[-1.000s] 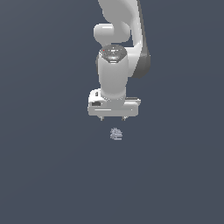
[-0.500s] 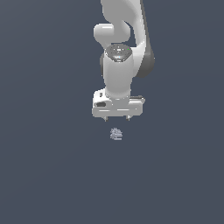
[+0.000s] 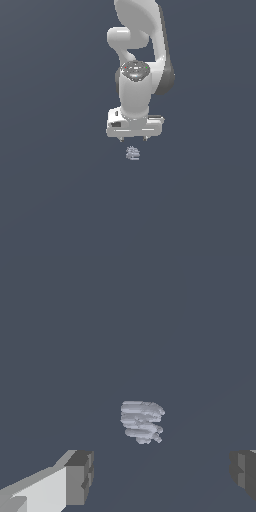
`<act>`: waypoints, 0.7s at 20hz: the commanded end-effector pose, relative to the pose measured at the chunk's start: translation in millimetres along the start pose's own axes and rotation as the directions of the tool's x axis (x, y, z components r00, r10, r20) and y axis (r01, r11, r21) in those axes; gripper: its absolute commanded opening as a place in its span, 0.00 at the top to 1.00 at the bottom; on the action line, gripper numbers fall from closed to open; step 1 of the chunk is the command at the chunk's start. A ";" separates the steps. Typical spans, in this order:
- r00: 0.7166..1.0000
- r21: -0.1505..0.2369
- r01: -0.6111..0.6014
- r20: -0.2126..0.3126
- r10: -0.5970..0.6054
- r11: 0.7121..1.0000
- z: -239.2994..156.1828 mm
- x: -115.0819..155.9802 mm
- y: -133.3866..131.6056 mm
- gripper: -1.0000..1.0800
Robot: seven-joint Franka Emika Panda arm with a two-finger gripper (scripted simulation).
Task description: Pick up the object and move it to a goal position.
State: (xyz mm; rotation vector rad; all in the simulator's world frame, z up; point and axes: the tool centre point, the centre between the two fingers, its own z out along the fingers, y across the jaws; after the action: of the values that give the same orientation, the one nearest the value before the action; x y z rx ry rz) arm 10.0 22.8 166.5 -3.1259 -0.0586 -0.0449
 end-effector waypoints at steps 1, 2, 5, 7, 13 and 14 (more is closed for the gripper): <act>1.000 -0.003 -0.004 0.008 0.004 1.000 17.6 -2.3 0.1 0.04; 1.000 -0.005 -0.006 0.011 0.006 1.000 26.1 -3.4 0.2 0.04; 1.000 -0.010 -0.011 0.019 0.011 1.000 49.3 -7.2 0.3 0.04; 1.000 -0.012 -0.013 0.023 0.013 1.000 60.6 -9.4 0.3 0.04; 0.999 -0.015 -0.016 0.029 0.016 1.000 74.9 -12.6 0.3 0.04; 0.999 -0.014 -0.015 0.030 0.016 1.000 73.5 -12.6 0.3 0.04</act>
State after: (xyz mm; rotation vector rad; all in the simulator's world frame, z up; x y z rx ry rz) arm -0.8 23.3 92.2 -3.1409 -0.0345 0.0030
